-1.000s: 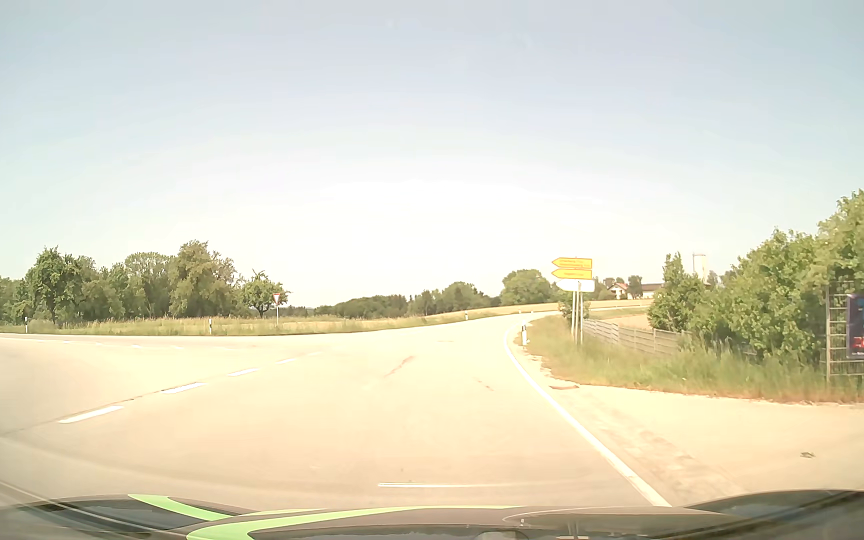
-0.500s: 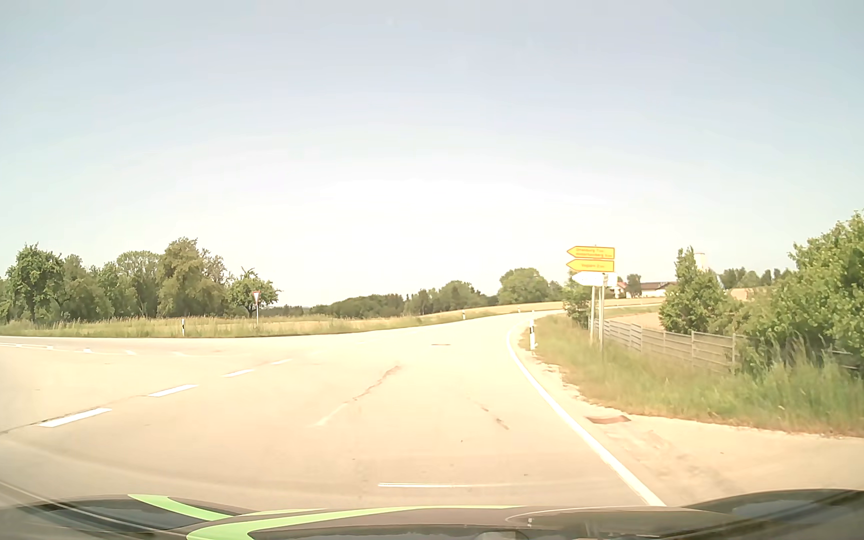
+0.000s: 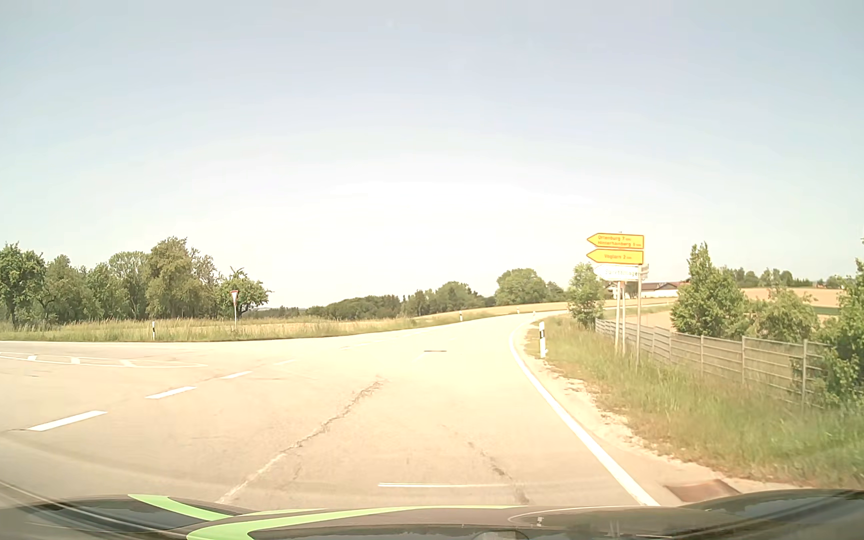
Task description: Follow the waypoints while adhering to traffic rules and regulations
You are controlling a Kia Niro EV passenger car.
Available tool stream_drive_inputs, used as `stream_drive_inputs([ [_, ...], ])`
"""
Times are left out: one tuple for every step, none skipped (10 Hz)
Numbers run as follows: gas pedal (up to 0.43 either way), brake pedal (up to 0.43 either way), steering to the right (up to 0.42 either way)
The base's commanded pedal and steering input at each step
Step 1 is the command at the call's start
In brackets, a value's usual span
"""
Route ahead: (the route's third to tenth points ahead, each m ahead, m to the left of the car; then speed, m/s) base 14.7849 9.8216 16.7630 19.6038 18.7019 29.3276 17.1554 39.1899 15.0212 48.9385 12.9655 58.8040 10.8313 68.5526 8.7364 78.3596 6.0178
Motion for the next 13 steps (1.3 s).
stream_drive_inputs([
  [0.000, 0.232, 0.007],
  [0.000, 0.232, 0.006],
  [0.000, 0.232, 0.006],
  [0.000, 0.232, 0.005],
  [0.000, 0.183, 0.003],
  [0.000, 0.012, -0.004],
  [0.000, 0.000, -0.022],
  [0.000, 0.000, -0.048],
  [0.000, 0.000, -0.087],
  [0.000, 0.000, -0.132],
  [0.000, 0.000, -0.170],
  [0.138, 0.000, -0.204],
  [0.220, 0.000, -0.233],
])
